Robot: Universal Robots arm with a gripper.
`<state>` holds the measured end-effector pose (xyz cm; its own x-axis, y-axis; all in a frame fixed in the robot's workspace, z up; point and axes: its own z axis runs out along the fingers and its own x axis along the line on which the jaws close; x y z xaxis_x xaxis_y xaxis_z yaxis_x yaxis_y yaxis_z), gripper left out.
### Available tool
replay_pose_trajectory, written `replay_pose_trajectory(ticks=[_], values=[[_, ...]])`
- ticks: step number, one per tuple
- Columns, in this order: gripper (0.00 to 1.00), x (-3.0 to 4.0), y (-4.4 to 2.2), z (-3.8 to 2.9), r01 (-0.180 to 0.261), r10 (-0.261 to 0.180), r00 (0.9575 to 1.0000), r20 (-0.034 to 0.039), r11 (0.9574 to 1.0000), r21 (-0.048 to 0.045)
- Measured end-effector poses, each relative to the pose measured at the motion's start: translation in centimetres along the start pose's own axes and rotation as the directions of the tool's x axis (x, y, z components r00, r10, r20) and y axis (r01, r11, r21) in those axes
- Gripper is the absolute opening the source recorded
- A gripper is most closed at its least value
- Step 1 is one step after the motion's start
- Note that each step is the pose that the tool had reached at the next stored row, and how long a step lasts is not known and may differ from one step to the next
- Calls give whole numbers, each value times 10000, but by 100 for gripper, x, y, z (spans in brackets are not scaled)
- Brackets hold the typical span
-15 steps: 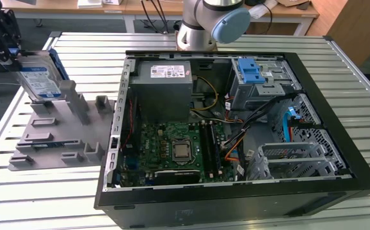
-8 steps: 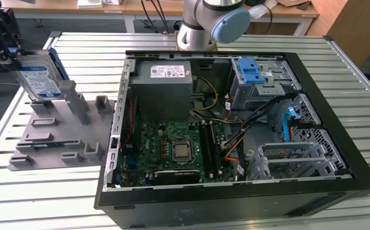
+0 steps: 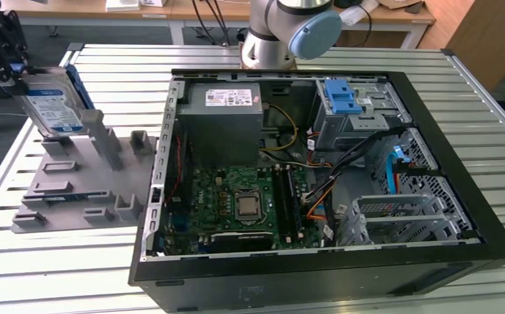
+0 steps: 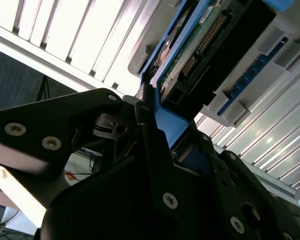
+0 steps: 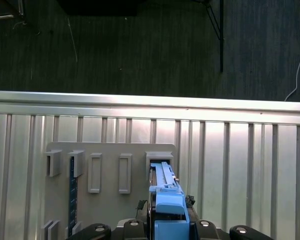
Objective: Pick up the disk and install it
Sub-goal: 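Pick up the disk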
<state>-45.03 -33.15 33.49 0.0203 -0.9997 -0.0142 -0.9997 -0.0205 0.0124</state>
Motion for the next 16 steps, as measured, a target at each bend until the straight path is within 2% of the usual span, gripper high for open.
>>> replay_pose_trajectory(ticks=[16], values=[[36, -1, 1, -64, 0, 0, 10000, 0, 10000, 0]])
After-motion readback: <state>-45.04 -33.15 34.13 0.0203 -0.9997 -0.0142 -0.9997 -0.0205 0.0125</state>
